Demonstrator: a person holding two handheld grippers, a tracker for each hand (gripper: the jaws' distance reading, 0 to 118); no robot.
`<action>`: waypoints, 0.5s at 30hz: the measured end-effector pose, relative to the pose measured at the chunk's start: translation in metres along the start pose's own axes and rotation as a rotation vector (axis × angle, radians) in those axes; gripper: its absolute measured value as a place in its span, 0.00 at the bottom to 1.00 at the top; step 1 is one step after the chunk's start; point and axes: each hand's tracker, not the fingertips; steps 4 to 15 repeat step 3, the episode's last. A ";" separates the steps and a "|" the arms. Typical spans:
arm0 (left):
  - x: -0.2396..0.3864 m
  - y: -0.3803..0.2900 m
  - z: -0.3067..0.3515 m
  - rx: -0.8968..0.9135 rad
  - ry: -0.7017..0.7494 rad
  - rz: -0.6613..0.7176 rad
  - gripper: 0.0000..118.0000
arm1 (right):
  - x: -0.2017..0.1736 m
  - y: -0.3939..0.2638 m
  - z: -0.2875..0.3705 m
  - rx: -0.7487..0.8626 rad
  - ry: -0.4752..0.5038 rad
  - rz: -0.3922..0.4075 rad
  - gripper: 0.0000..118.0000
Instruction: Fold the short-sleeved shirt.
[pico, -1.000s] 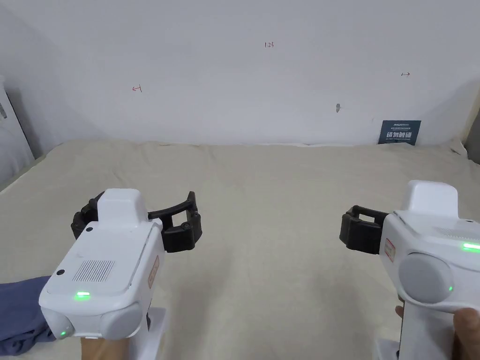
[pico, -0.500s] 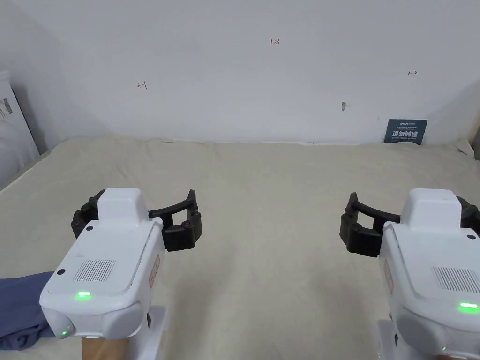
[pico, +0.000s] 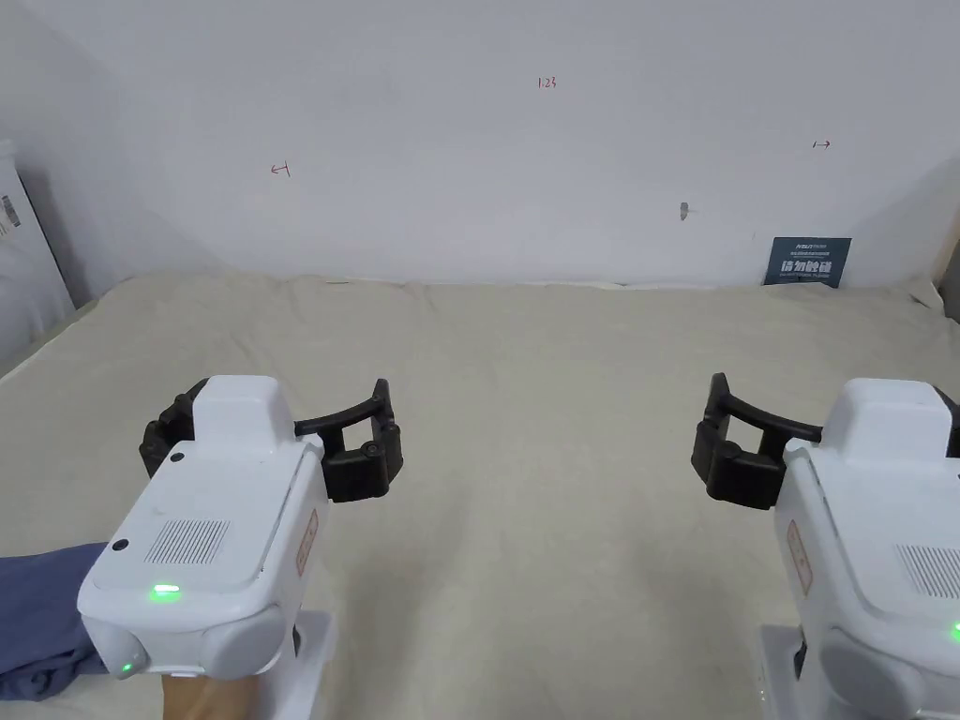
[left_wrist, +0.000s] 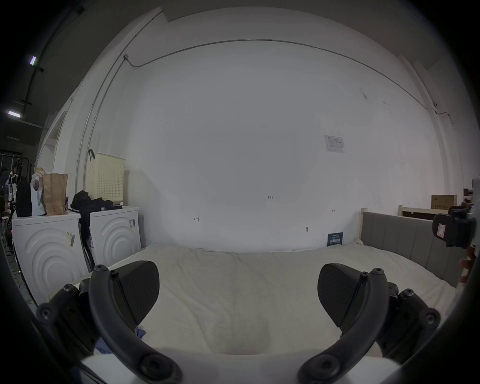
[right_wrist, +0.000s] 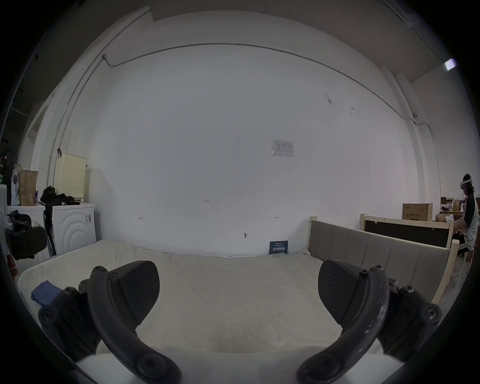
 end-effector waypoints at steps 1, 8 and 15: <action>0.000 0.000 0.000 0.000 0.000 -0.001 1.00 | 0.000 0.000 0.000 0.002 0.005 0.000 1.00; 0.000 0.000 0.001 -0.001 -0.001 -0.001 1.00 | 0.000 0.000 0.001 0.003 0.012 0.004 1.00; 0.000 0.000 0.001 -0.001 -0.001 -0.001 1.00 | 0.000 0.000 0.001 0.003 0.012 0.004 1.00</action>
